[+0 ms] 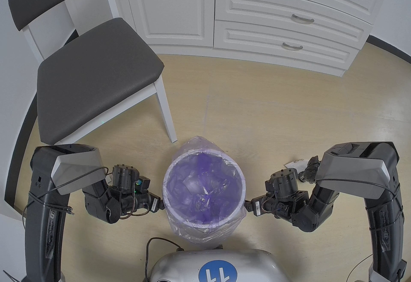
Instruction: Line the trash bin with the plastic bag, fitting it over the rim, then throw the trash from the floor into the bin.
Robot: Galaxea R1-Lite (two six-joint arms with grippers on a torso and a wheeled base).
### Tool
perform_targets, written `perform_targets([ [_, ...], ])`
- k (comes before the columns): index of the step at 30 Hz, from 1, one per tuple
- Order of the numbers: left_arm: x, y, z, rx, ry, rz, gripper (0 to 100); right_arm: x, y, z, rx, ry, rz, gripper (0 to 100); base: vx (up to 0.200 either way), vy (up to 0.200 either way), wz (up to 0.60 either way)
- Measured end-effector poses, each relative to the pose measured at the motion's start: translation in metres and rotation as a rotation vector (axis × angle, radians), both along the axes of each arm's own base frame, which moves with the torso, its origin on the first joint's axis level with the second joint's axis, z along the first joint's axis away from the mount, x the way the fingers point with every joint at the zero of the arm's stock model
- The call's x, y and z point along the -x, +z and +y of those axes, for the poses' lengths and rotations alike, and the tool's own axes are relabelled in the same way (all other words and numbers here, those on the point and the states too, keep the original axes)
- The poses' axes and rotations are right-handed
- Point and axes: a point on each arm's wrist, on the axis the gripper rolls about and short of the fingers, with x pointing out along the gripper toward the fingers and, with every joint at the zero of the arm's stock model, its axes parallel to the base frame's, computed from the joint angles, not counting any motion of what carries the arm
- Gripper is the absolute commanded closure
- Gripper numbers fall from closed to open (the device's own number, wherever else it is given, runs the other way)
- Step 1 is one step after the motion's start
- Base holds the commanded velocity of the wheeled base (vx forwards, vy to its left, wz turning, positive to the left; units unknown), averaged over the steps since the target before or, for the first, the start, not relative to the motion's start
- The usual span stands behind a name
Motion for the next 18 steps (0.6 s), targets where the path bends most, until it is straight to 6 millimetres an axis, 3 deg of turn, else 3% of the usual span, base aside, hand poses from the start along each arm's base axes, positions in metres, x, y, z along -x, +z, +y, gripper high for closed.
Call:
perform_targets([
  [9, -0.027, 0.007, 0.011, -0.027, 0.073, -0.001, 0, 0.004, -0.004, 0.007, 0.002, 0.020, 0.009, 0, 0.000, 0.000, 0.00],
  [18, 0.001, 0.004, 0.021, -0.033, 0.073, 0.029, 0, 0.014, -0.018, 0.016, 0.015, 0.055, 0.049, 0, 0.000, 0.000, 0.00],
])
